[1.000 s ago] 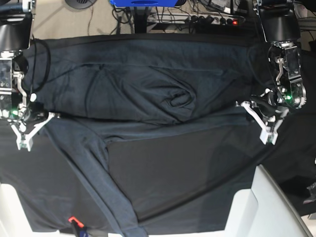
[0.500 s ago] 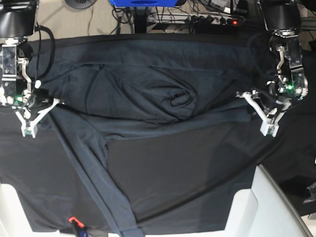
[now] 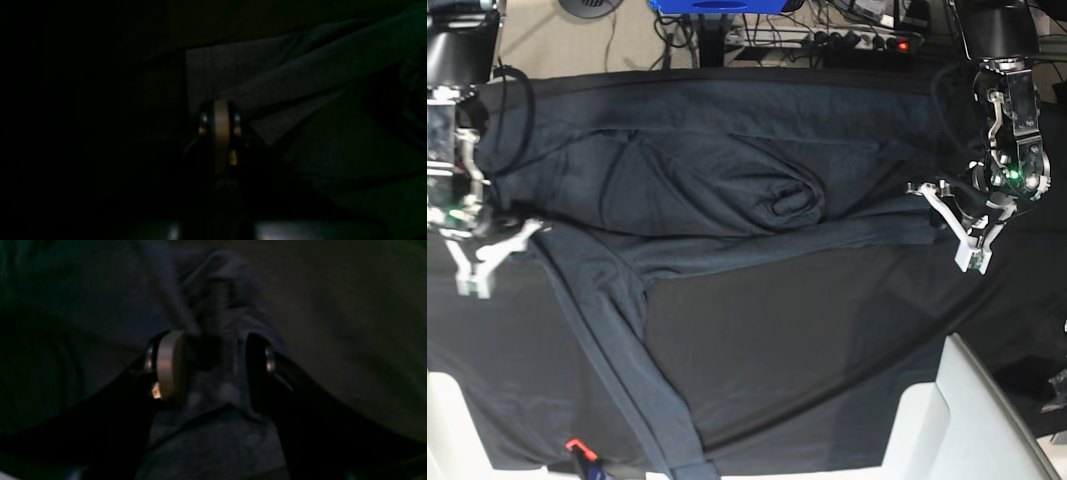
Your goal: Fold the T-shirt properly
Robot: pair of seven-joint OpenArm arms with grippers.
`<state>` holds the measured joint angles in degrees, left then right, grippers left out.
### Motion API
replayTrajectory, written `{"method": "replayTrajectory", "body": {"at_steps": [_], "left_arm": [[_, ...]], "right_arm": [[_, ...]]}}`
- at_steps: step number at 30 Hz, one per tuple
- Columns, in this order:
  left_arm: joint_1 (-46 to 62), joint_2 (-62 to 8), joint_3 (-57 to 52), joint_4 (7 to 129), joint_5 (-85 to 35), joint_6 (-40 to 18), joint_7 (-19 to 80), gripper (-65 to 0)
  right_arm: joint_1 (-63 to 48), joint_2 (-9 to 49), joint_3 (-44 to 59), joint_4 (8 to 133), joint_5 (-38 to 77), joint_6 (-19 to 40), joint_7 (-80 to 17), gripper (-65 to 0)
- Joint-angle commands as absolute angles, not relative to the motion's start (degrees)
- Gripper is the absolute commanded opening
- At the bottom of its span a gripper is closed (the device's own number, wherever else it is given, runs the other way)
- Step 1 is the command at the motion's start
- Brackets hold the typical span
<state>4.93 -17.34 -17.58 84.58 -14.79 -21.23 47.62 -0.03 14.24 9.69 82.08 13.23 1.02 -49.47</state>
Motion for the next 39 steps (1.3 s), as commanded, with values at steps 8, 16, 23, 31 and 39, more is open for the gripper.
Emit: {"method": "replayTrajectory", "body": {"at_steps": [8, 16, 23, 31, 39], "left_arm": [[4.2, -18.2, -17.9, 85.4, -15.0, -21.2, 46.8, -65.0], [4.2, -18.2, -17.9, 85.3, -15.0, -21.2, 46.8, -65.0], [4.2, -18.2, -17.9, 85.3, -14.9, -21.2, 46.8, -65.0], [4.2, -18.2, -17.9, 85.3, -14.8, -21.2, 46.8, -65.0], [4.2, -18.2, -17.9, 85.3, -14.7, -21.2, 46.8, -65.0]], "right_arm": [[-2.3, 12.8, 14.5, 82.9, 13.1, 0.8, -46.0, -64.8], [-2.2, 9.8, 14.5, 78.5, 13.1, 1.4, -44.9, -65.0], [-0.4, 8.7, 14.5, 75.5, 13.1, 5.1, -44.5, -65.0], [3.9, 8.7, 14.4, 67.6, 12.8, 5.8, -41.5, -65.0], [6.7, 11.6, 14.4, 63.3, 12.7, 5.8, -40.0, -65.0]]}}
